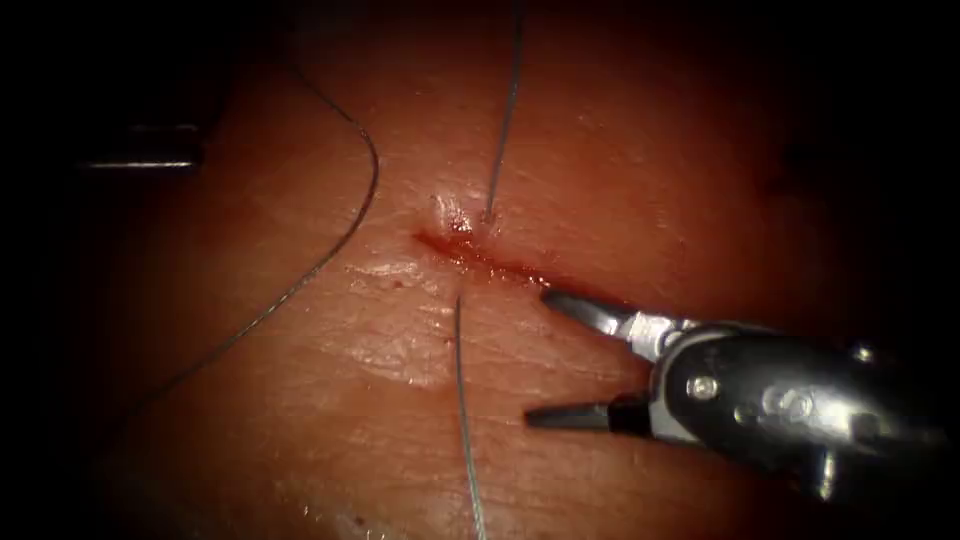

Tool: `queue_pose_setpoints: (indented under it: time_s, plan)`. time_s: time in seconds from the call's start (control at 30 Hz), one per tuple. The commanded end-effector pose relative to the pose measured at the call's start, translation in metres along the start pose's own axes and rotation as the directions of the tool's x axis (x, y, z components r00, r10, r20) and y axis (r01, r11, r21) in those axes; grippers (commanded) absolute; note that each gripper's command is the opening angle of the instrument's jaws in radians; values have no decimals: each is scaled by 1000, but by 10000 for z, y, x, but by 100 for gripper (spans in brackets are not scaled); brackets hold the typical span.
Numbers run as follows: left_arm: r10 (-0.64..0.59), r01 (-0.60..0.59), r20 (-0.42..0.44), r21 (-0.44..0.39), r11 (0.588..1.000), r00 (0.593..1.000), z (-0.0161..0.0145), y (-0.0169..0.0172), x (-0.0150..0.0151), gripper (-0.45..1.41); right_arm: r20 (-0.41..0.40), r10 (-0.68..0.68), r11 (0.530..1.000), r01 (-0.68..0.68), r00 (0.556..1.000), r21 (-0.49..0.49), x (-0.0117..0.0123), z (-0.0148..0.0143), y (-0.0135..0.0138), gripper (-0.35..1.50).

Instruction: Wound Closure

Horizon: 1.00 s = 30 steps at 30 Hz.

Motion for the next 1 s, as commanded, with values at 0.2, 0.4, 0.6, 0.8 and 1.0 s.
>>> queue_pose_setpoints:
  time_s: [0.2,0.4,0.6,0.8,1.0]
  plan:
    - [3,-3,-2,0,1000,1000,7,-4,-1,-45,-7,-9,1000,9,1000,4,-7,48,-8,128]
    - [8,-8,-2,3,1000,1000,9,-8,-7,-45,-28,-9,998,11,1000,67,-7,61,-11,61]
    - [14,-14,13,15,1000,1000,7,-12,-13,-45,-2,-15,978,15,1000,210,-16,50,-23,-35]
    - [14,-15,20,26,1000,1000,6,-14,-14,-45,42,-43,975,33,998,221,-6,31,-47,-35]
    - [17,-18,26,38,999,1000,4,-18,-17,-45,35,-50,971,40,998,237,0,9,-64,-35]
